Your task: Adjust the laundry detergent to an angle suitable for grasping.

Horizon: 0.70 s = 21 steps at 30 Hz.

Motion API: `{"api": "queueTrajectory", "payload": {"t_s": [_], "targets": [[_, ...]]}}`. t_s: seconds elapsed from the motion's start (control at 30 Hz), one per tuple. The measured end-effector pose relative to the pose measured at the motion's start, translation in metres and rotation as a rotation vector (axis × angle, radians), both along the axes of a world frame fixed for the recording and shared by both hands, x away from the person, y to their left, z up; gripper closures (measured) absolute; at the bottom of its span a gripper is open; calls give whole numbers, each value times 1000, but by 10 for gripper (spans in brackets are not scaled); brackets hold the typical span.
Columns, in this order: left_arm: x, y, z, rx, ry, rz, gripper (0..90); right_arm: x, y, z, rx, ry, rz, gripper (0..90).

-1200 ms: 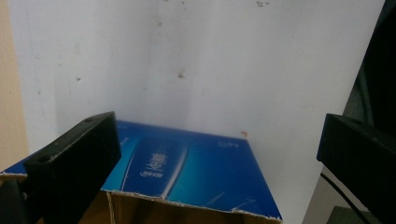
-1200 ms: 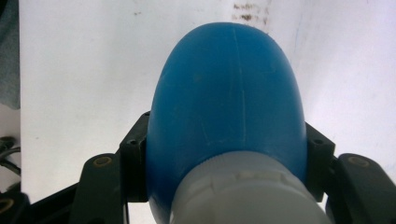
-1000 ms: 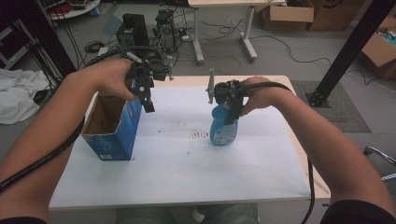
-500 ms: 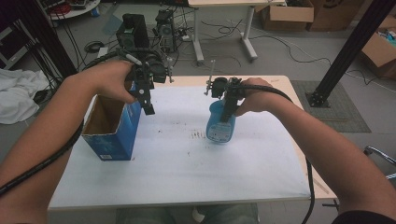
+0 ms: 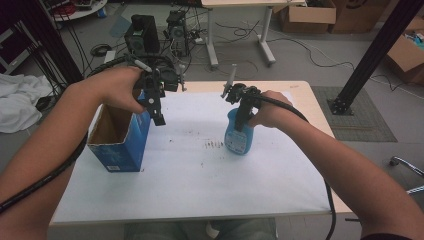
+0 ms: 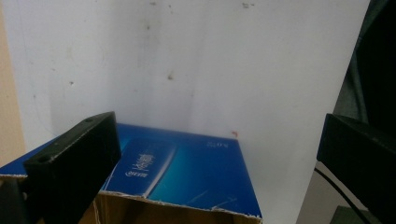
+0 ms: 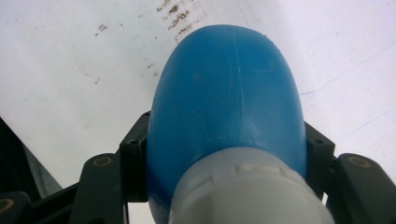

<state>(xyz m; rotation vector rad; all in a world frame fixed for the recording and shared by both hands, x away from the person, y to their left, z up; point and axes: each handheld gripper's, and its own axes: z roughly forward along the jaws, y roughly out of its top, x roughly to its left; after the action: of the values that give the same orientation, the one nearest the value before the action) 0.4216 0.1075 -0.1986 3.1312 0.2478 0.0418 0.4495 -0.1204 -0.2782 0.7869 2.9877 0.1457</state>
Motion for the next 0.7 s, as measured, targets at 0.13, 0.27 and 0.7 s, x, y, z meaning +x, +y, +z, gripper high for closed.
{"api": "queueTrajectory", "payload": {"t_s": [0.13, 0.27, 0.7], "targets": [[-1, -1, 0, 4, -1, -2, 1, -1, 0, -5, 11, -3, -21, 379], [-1, -2, -1, 2, -2, -2, 1, -3, 1, -11, 15, -3, -36, 379], [0, 0, -4, 11, 8, 2, 1, -8, 6, -16, 1, -19, -26, 376]]}}
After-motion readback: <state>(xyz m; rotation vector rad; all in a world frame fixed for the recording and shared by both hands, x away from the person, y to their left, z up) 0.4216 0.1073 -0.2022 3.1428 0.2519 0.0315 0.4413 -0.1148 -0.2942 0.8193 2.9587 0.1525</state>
